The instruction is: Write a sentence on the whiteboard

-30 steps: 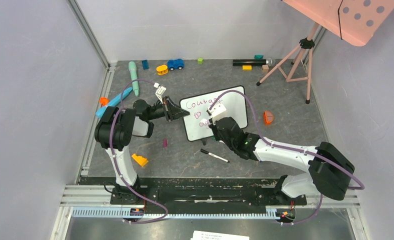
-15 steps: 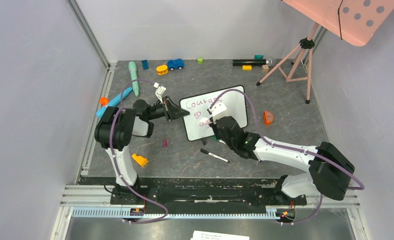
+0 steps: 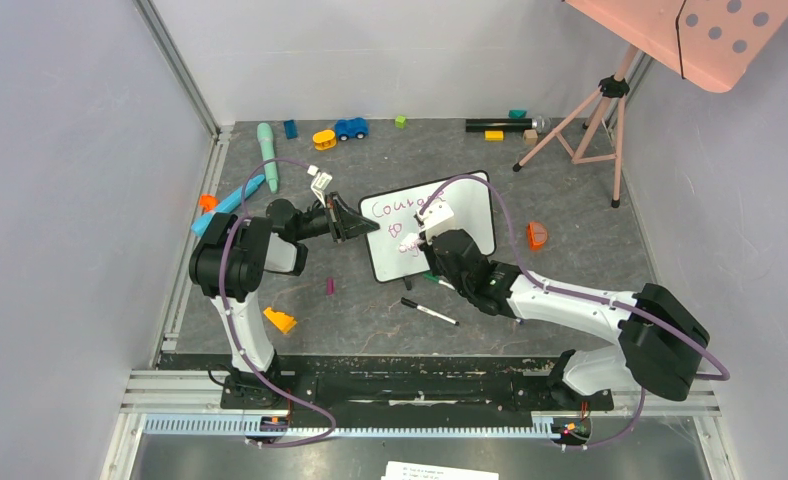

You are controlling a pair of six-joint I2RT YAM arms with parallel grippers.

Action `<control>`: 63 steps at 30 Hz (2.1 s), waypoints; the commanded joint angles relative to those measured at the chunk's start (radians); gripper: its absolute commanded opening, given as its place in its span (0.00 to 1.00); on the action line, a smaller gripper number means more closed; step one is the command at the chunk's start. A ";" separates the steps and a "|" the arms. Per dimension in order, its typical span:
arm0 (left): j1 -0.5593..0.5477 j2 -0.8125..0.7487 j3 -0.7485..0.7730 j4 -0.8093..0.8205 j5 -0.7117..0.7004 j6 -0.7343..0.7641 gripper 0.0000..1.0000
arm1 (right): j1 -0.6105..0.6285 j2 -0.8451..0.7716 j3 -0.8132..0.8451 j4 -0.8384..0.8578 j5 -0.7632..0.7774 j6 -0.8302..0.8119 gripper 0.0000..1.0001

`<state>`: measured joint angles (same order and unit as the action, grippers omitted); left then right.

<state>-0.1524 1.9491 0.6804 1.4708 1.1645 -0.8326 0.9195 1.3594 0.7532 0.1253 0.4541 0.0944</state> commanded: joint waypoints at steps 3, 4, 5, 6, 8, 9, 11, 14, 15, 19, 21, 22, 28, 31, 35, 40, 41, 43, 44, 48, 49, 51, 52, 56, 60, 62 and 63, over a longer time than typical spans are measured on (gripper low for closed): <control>-0.003 -0.056 0.002 0.086 0.024 -0.011 0.02 | -0.005 -0.012 -0.008 0.011 -0.002 0.012 0.00; -0.003 -0.057 0.004 0.086 0.024 -0.011 0.02 | -0.005 -0.015 -0.015 0.011 -0.005 0.014 0.00; -0.003 -0.056 0.002 0.086 0.024 -0.011 0.02 | -0.005 -0.016 -0.022 0.011 -0.006 0.015 0.00; -0.003 -0.056 0.003 0.086 0.024 -0.010 0.02 | -0.005 -0.019 -0.027 0.011 -0.005 0.017 0.00; -0.003 -0.056 0.002 0.087 0.023 -0.010 0.02 | -0.005 -0.026 -0.035 0.011 -0.002 0.018 0.00; -0.003 -0.056 0.002 0.086 0.024 -0.010 0.02 | -0.005 -0.029 -0.037 0.008 0.003 0.018 0.00; -0.003 -0.056 0.002 0.086 0.024 -0.011 0.02 | -0.005 -0.035 -0.037 0.002 0.011 0.015 0.00; -0.003 -0.057 0.002 0.086 0.023 -0.010 0.02 | -0.005 -0.045 -0.033 -0.009 0.021 0.011 0.00; -0.003 -0.057 0.002 0.086 0.023 -0.010 0.02 | -0.006 -0.050 -0.030 -0.017 0.021 0.013 0.00; -0.003 -0.056 0.002 0.086 0.023 -0.011 0.02 | -0.005 -0.096 -0.034 -0.016 0.000 0.017 0.00; -0.003 -0.056 0.003 0.086 0.023 -0.011 0.02 | -0.005 -0.121 -0.037 -0.017 -0.010 0.019 0.00; -0.003 -0.056 0.003 0.086 0.023 -0.012 0.02 | -0.005 -0.131 -0.037 -0.015 -0.013 0.018 0.00; -0.003 -0.058 0.003 0.086 0.024 -0.011 0.02 | -0.015 -0.129 -0.026 -0.012 -0.006 0.007 0.00; -0.003 -0.059 0.001 0.086 0.024 -0.010 0.02 | -0.020 -0.109 -0.012 -0.009 -0.003 0.005 0.00; -0.003 -0.059 0.001 0.087 0.024 -0.010 0.02 | -0.025 -0.086 0.004 0.001 0.000 -0.003 0.00; -0.003 -0.058 0.001 0.086 0.024 -0.010 0.02 | -0.030 -0.061 0.016 0.013 -0.007 -0.007 0.00; -0.003 -0.058 0.001 0.086 0.023 -0.010 0.02 | -0.030 -0.058 0.018 0.013 -0.007 -0.008 0.00; -0.003 -0.058 0.001 0.086 0.023 -0.010 0.02 | -0.031 -0.054 0.020 0.017 -0.007 -0.010 0.00; -0.003 -0.058 0.001 0.086 0.023 -0.010 0.02 | -0.031 -0.053 0.021 0.020 -0.006 -0.011 0.00; -0.003 -0.058 0.002 0.086 0.023 -0.010 0.02 | -0.033 -0.052 0.024 0.023 -0.002 -0.014 0.00; -0.003 -0.058 0.002 0.086 0.023 -0.010 0.02 | -0.034 -0.053 0.025 0.025 -0.003 -0.014 0.00; -0.003 -0.058 0.002 0.086 0.023 -0.010 0.02 | -0.036 -0.054 0.026 0.025 -0.002 -0.015 0.00; -0.003 -0.058 0.002 0.086 0.023 -0.010 0.02 | -0.036 -0.054 0.026 0.026 -0.004 -0.015 0.00; -0.003 -0.058 0.001 0.086 0.024 -0.010 0.02 | -0.037 -0.046 0.032 0.028 -0.002 -0.017 0.00; -0.003 -0.058 0.002 0.086 0.023 -0.010 0.02 | -0.039 -0.035 0.038 0.033 -0.003 -0.020 0.00; -0.003 -0.058 0.003 0.087 0.023 -0.010 0.02 | -0.040 -0.031 0.038 0.040 -0.002 -0.023 0.00; -0.003 -0.058 0.002 0.086 0.023 -0.010 0.02 | -0.041 -0.029 0.041 0.041 -0.002 -0.025 0.00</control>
<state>-0.1524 1.9476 0.6804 1.4708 1.1648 -0.8326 0.8852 1.3205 0.7471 0.1196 0.4442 0.0841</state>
